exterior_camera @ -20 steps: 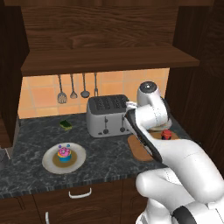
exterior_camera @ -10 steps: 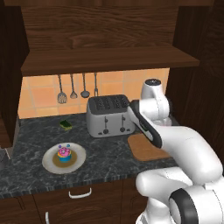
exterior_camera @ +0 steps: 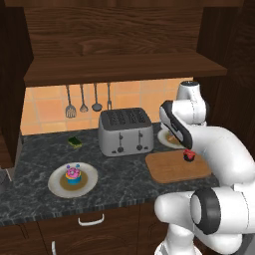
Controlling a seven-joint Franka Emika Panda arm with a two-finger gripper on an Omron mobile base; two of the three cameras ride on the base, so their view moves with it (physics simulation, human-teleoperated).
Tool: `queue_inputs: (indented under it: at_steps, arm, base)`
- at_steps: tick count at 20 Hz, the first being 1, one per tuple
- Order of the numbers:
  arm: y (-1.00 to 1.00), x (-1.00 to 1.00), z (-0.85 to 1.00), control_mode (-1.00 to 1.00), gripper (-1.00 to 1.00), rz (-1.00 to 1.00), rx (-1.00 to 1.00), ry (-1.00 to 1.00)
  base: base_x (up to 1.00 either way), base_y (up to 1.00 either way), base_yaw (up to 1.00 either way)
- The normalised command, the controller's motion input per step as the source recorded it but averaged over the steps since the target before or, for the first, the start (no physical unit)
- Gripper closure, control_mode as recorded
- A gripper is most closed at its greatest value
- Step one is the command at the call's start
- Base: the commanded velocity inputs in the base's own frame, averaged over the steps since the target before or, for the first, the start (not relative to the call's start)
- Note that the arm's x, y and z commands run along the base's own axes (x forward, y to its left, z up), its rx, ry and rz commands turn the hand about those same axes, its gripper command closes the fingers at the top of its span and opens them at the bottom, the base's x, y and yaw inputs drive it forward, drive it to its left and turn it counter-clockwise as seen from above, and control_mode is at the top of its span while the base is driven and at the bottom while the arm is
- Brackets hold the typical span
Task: From the different types of pastries on the counter, select a croissant and place it on the cutting board. Then retrieve a jar of jam from the cabinet and place it alongside the croissant on the cutting board.
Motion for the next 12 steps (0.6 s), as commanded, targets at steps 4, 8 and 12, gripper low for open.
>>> queue_inputs:
  at_steps: [4,8,12]
  arm:
    - [-0.56,0.86,0.0,-1.0,-1.0,0.0,0.0,0.0]
    - [-0.66,0.71,0.0,-1.0,-1.0,0.0,0.0,0.0]
    - [-0.44,0.62,-0.05,-1.0,-1.0,0.0,0.02,-0.02]
  base:
    - [0.0,0.0,0.0]
    - [0.0,0.0,0.0]
    - [0.0,0.0,0.0]
